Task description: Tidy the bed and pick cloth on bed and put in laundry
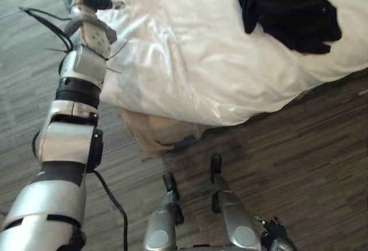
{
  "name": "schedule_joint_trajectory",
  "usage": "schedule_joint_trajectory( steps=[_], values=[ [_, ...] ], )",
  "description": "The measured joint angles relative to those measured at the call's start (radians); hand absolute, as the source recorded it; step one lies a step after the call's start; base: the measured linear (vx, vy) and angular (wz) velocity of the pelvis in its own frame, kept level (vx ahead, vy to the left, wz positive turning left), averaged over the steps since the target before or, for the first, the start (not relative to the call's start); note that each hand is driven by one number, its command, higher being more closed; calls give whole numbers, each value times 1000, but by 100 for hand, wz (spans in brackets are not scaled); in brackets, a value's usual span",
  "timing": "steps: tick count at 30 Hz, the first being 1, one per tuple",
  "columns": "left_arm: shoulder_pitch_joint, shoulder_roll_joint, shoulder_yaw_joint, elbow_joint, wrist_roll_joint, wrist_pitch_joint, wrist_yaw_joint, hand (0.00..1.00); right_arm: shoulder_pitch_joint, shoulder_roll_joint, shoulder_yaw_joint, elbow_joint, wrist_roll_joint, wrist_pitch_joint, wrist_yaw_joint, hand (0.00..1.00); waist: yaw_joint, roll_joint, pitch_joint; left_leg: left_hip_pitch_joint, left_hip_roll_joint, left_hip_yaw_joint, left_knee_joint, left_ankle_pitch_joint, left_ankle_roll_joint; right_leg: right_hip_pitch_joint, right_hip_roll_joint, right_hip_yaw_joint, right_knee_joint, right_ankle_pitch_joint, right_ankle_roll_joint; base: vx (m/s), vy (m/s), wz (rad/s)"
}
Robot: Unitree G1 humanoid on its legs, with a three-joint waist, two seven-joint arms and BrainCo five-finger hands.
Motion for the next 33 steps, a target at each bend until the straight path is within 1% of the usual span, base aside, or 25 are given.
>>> schedule_joint_trajectory(
  steps=[2,3,7,8,11,13,15,18,19,20,22,23,24,26,27,28,29,30,31,32,33],
  values=[
    [-1,-3,-3,18,0,0,-19,0,0,5,7,-13,8,-3,0,0,-3,-2,15,-1,1,1,0,0,0,-1,0,1,0,0,0,35,48,0],
    [-1,-9,-4,29,0,0,-42,100,0,6,11,-14,24,-4,0,0,-4,-2,15,-5,1,2,-1,0,0,-4,0,1,0,0,0,32,44,2],
    [0,-22,-32,29,1,-4,-89,100,4,6,19,-22,30,-8,0,0,5,-2,15,-16,1,9,-1,0,0,-17,-3,1,0,0,0,31,39,3],
    [1,-38,-43,29,1,-7,-115,100,9,6,22,-25,30,-8,0,0,11,-2,15,-14,1,13,-1,0,0,-17,-3,1,0,0,0,33,35,2],
    [15,-46,-82,28,0,-40,-181,100,19,5,27,-52,30,-8,1,0,14,-2,15,-11,3,25,0,0,0,-16,-8,1,0,0,0,0,0,0],
    [45,-41,-120,22,-1,-59,-202,100,19,3,28,-70,30,-7,1,0,19,-2,15,2,1,42,0,0,0,-6,-12,7,0,0,0,13,26,-7],
    [70,-29,-162,7,-4,-78,-235,100,18,3,28,-85,30,-6,3,0,23,-1,13,6,0,52,1,0,0,4,-13,11,0,0,0,-11,24,-5],
    [139,-1,-235,-38,-23,-123,-292,100,18,1,29,-94,29,-5,11,0,38,-1,11,31,2,55,1,0,0,30,-12,10,0,0,0,0,0,0],
    [182,2,-247,-47,-35,-139,-309,100,18,-2,30,-94,28,5,23,0,41,-1,-2,37,4,55,1,-1,0,37,-11,8,0,0,1,13,1,4],
    [207,6,-257,-55,-41,-145,-312,100,18,-5,31,-91,28,10,25,0,41,0,-15,37,4,55,1,-1,0,37,-11,6,0,0,1,17,5,6],
    [311,21,-274,-58,-63,-176,-351,100,19,-7,31,-90,23,22,36,0,41,2,-70,48,5,58,0,-1,0,49,-11,4,0,-1,1,37,16,2],
    [338,24,-276,-58,-66,-182,-359,100,19,-8,33,-90,23,23,42,0,41,4,-75,61,6,60,0,-1,0,62,-11,4,0,-1,2,38,22,-2],
    [402,32,-277,-62,-83,-191,-379,100,19,-10,38,-90,21,24,46,0,42,7,-90,83,8,67,0,-3,2,84,-10,2,0,-2,3,29,20,-8],
    [510,50,-276,-78,-101,-198,-409,100,21,-11,38,-90,20,30,49,0,51,13,-107,126,8,92,-5,-4,2,119,-9,4,0,-10,12,16,17,-11],
    [584,58,-276,-90,-106,-199,-426,100,31,-14,38,-91,17,32,52,0,58,21,-131,137,9,101,-10,-8,1,128,-9,4,0,-16,17,2,14,-6],
    [670,67,-274,-103,-114,-201,-444,100,48,-19,37,-92,7,32,62,0,68,31,-161,141,9,110,-17,-17,3,129,-9,4,0,-25,9,0,0,0],
    [714,73,-271,-105,-120,-201,-454,100,54,-22,37,-92,-3,32,67,0,68,36,-175,142,9,112,-18,-20,0,131,-10,2,0,-29,6,28,11,4],
    [801,80,-259,-107,-120,-200,-472,100,65,-31,37,-90,-12,35,70,0,66,45,-189,154,14,133,-21,-20,1,142,-10,-2,0,-34,7,42,8,9],
    [881,82,-250,-111,-120,-198,-482,0,78,-41,37,-89,-18,38,70,0,68,52,-195,174,18,147,-23,-19,0,161,-10,-5,0,-42,15,36,7,11],
    [931,82,-240,-115,-120,-199,-490,0,85,-48,37,-89,-19,40,71,0,68,54,-199,186,18,147,-26,-19,0,172,-10,-8,0,-46,16,32,9,8],
    [1006,82,-209,-122,-120,-200,-500,0,93,-57,36,-89,-19,43,72,0,68,52,-208,198,17,145,-27,-19,-1,185,-10,-10,-1,-48,16,26,10,7]
  ],
)
